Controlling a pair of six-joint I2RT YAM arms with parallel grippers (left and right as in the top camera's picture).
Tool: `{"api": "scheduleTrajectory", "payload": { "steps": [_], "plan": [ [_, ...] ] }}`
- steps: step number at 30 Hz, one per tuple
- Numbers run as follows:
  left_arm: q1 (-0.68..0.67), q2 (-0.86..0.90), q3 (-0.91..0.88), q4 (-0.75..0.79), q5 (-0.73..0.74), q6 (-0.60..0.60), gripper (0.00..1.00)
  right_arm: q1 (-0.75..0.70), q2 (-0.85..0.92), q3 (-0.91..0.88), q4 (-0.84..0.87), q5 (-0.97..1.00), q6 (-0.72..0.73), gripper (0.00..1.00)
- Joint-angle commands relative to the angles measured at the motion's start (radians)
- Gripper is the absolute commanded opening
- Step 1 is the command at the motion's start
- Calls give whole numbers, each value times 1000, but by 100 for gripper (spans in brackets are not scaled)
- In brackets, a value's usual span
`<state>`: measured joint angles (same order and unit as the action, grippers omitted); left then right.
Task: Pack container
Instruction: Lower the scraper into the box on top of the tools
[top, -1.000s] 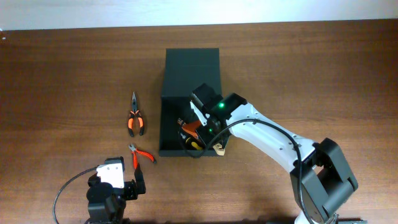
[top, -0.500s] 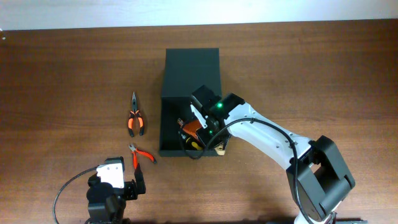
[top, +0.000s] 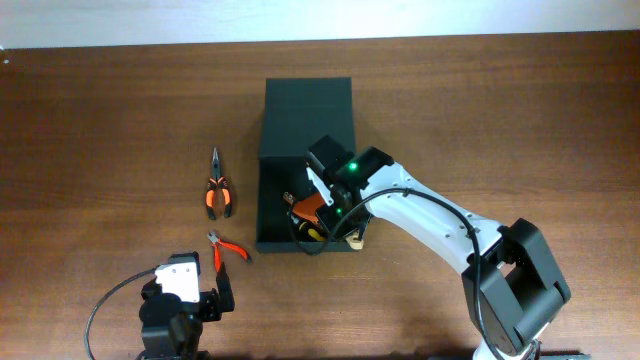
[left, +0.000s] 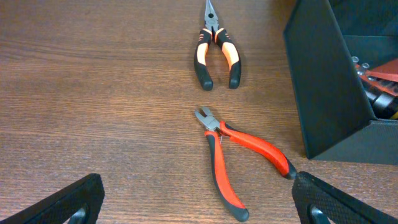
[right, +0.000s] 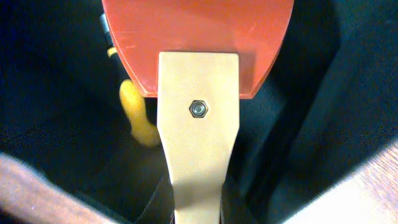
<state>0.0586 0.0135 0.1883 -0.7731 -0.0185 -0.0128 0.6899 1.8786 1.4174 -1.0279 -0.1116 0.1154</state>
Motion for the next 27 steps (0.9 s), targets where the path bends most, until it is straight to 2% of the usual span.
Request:
{"api": "scheduleTrajectory", "payload": {
  "steps": [1, 7, 15, 27],
  "plan": [
    [4, -8, -5, 3, 3, -10, 99, 3, -27, 69, -18, -12, -3, 4],
    [4, -8, -5, 3, 3, -10, 99, 4, -29, 123, -29, -12, -8, 4],
    [4, -8, -5, 3, 3, -10, 99, 5, -14, 122, 80, -5, -34, 4],
    [4, -8, -5, 3, 3, -10, 99, 5, 134, 121, 154, -5, -34, 4]
  ]
}}
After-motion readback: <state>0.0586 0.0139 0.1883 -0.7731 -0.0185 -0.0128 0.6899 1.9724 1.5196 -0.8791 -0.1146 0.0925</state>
